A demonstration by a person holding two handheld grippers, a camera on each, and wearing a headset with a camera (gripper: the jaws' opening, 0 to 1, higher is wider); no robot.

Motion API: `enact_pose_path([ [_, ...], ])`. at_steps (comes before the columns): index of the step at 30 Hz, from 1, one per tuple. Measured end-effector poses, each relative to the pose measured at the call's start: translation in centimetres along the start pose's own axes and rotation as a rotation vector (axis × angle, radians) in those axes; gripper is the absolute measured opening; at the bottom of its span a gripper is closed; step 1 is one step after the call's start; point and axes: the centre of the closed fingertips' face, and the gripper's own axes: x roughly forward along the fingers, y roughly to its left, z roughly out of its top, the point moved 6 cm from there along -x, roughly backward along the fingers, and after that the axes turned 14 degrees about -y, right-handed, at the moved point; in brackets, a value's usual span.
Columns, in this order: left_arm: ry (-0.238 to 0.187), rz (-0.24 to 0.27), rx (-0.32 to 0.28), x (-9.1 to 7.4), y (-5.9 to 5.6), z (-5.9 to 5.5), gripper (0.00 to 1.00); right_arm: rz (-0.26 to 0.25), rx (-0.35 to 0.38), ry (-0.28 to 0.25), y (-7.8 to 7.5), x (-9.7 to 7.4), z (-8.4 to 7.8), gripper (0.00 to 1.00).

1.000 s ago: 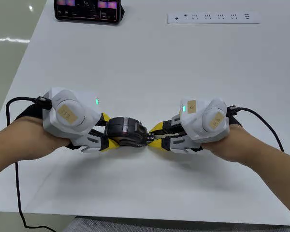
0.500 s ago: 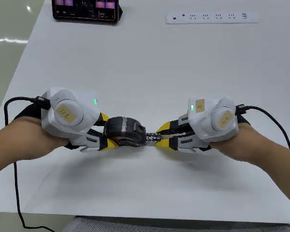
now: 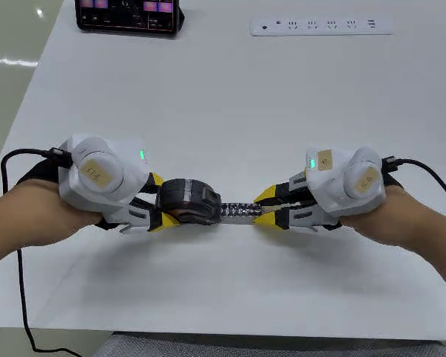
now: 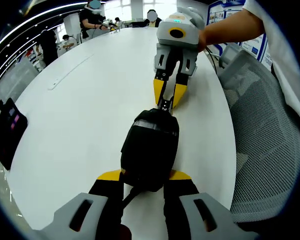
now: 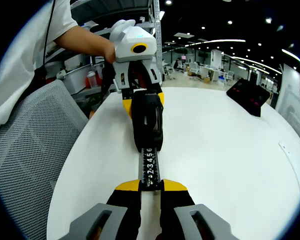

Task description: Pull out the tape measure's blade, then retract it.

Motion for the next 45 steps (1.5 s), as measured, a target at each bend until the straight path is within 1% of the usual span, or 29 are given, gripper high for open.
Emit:
enact_pose_path([
  [19,-0.004,0.003,-0.006,0.1,-0.1,0.0,0.25,-0.008,-0.01,0.039,0.4,-3.0,-0.7,0.09],
  [33,0.001,0.003,-0.003,0.1,-0.2,0.1,0.25,-0.02,-0.005,0.062,0.2,-5.1,-1.8,0.09],
  [45,0.003,0.004,-0.001,0.1,-0.2,0.2,0.25,-0.03,-0.004,0.08,0.3,-6.6,-2.4,0.09],
])
